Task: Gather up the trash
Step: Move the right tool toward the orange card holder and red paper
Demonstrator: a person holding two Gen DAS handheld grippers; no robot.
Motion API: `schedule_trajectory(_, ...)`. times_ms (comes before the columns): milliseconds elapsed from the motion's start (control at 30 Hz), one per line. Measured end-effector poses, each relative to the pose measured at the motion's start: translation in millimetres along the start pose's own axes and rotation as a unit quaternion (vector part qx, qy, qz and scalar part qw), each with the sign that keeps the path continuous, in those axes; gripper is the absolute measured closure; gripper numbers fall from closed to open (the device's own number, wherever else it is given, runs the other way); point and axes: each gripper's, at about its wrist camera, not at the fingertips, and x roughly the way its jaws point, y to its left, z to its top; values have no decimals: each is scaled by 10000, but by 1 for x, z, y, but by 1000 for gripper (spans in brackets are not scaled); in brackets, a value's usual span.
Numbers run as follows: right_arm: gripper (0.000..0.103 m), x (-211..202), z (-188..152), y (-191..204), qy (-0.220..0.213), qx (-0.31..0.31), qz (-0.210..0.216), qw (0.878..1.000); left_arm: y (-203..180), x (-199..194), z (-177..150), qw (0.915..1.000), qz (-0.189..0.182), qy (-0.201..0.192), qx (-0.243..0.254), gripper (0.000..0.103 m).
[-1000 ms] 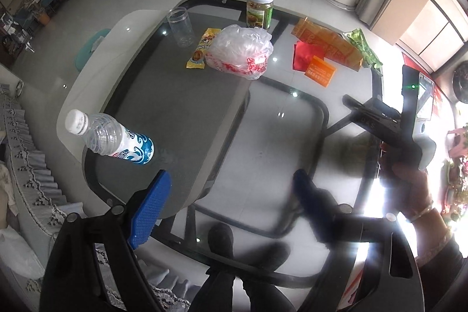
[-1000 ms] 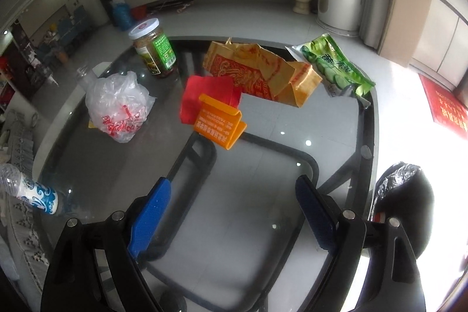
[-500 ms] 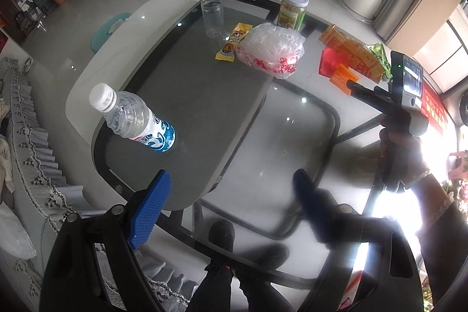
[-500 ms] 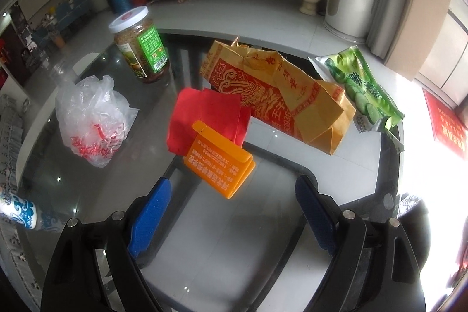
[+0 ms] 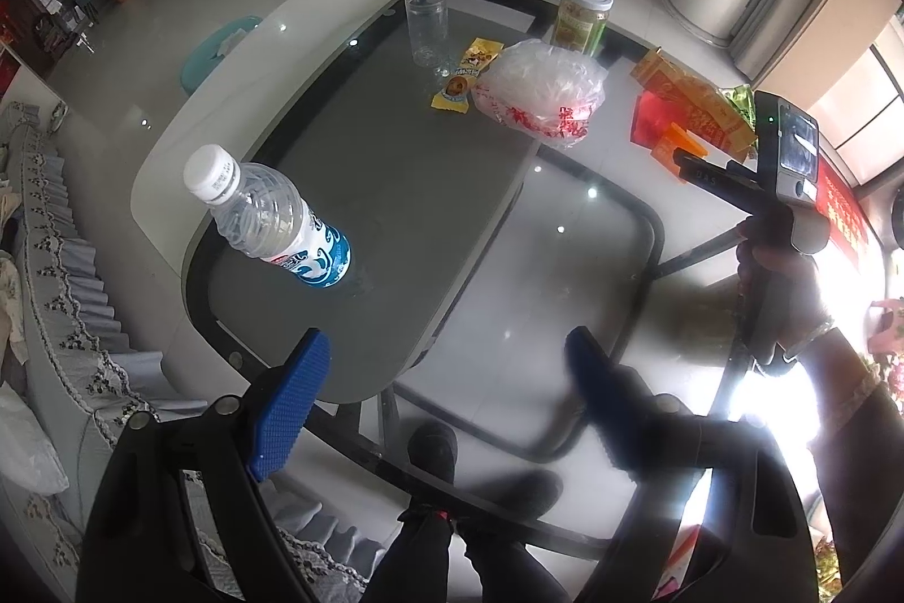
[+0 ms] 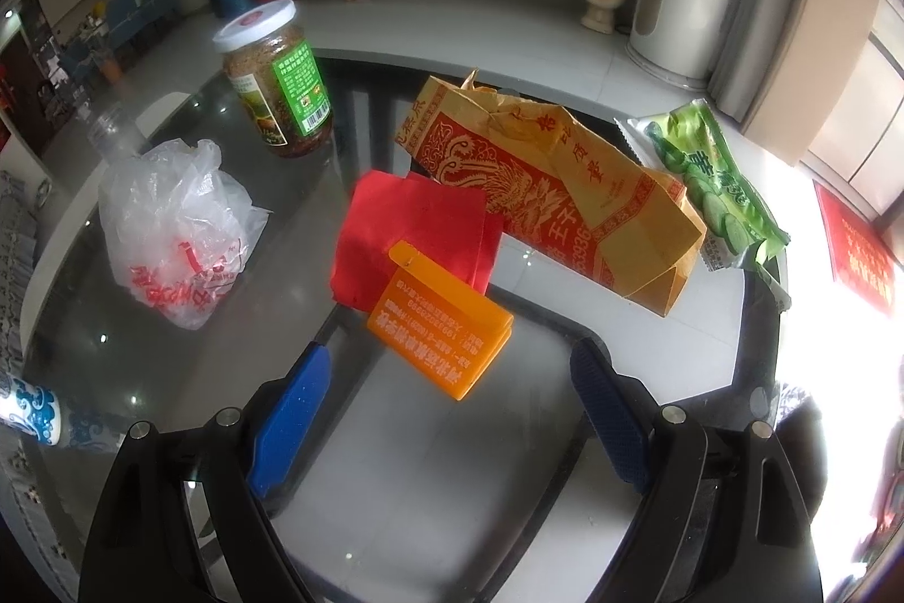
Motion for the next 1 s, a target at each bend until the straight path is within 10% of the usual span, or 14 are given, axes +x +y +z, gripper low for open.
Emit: schedule_trajectory(1000,43,20,5,3,175,19,-101,9998,5,8,-6,10000,15,83,2,20)
